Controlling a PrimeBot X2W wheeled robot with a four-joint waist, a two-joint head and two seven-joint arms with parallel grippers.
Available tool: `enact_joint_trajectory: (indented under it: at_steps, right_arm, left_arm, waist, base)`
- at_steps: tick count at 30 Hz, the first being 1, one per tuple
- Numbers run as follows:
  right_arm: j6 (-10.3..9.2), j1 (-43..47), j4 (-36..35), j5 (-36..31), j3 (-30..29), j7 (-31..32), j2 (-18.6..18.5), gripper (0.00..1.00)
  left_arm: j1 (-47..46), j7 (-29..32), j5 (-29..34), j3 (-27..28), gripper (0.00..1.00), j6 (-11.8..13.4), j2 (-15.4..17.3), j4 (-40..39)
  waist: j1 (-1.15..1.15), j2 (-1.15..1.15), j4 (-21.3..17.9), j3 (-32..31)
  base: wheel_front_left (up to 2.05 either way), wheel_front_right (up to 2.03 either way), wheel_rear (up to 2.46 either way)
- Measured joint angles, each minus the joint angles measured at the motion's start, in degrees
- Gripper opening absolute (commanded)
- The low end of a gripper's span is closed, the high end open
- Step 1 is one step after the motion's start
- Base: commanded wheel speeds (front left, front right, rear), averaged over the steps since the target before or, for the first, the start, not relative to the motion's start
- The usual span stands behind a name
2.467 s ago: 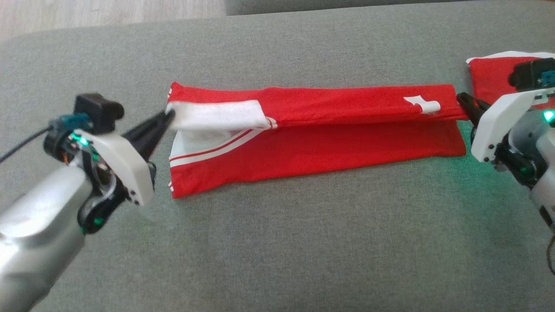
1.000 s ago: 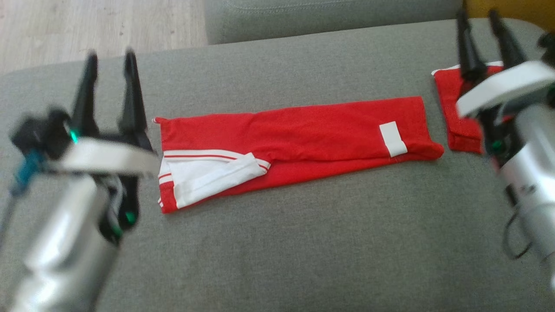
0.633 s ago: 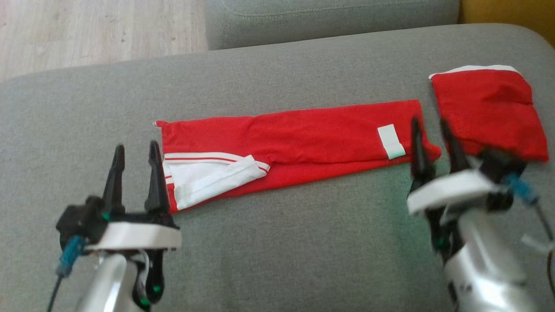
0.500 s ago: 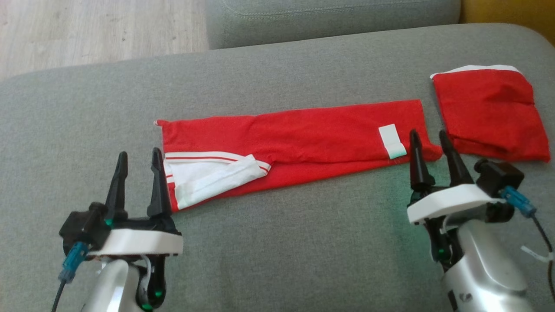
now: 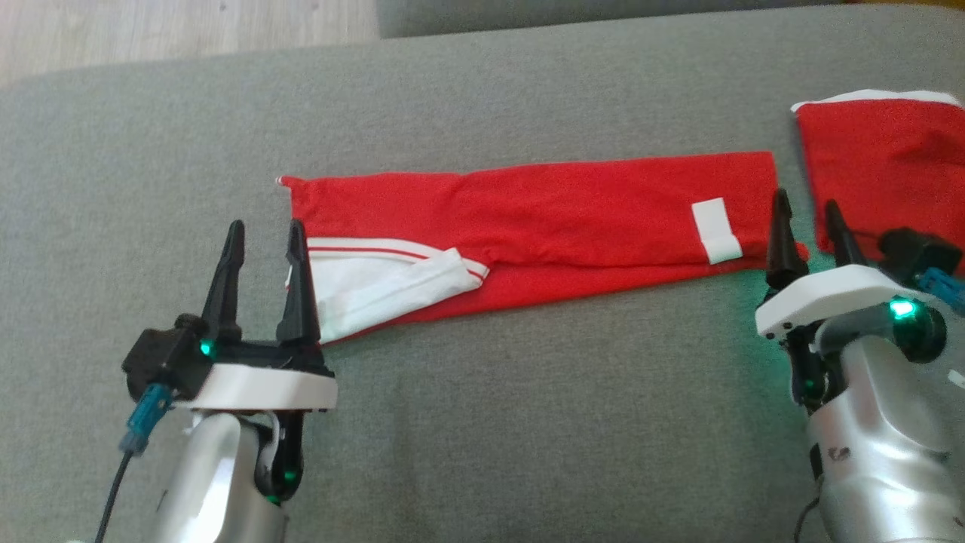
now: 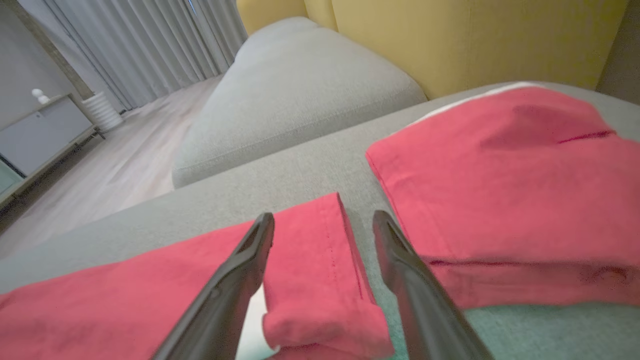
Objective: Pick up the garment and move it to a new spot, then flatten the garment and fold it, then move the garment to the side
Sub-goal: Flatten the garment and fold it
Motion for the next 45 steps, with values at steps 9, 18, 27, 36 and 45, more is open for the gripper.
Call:
enact_joint_trajectory:
  at_steps: [9,18,27,36,45]
  right_arm:
    - [0.0,-3.55,12.0,-4.35,-7.01,1.53,0.03,1.0]
    - [0.0,-8.4,17.05,-3.47,-5.28,1.53,-0.07,0.0]
    - [0.0,-9.17,19.42,-2.58,-2.88,-0.8,-0.11,0.0]
    - [0.0,-9.22,19.25,-2.33,-7.43,-2.69,-6.62,0.0]
    - [0.0,-10.0,15.45,-2.38,-2.34,-2.6,-2.55,0.0]
  left_arm:
    - [-1.92,0.0,0.93,-0.58,1.0,-0.54,-0.4,0.85]
    - [-2.61,0.0,1.37,-0.48,1.0,-0.55,-0.49,0.87]
    - [-2.74,0.0,1.37,-0.4,1.0,-0.56,-0.53,1.18]
    - [-2.49,0.0,1.36,-0.27,1.0,-0.98,-0.54,1.16]
    - [-1.37,0.0,1.29,-0.37,1.0,-0.98,-0.58,0.69]
  waist:
    - [0.0,0.0,1.87,3.04]
    - [0.0,0.0,2.11,4.21]
    - [0.0,0.0,1.03,3.05]
    - [-0.01,0.0,0.15,0.44]
    - [-0.02,0.0,0.35,-3.43]
  base:
    - [0.0,0.0,0.0]
    - [0.0,0.0,0.0]
    - [0.0,0.0,0.0]
    - [0.0,0.0,0.0]
    - [0.0,0.0,0.0]
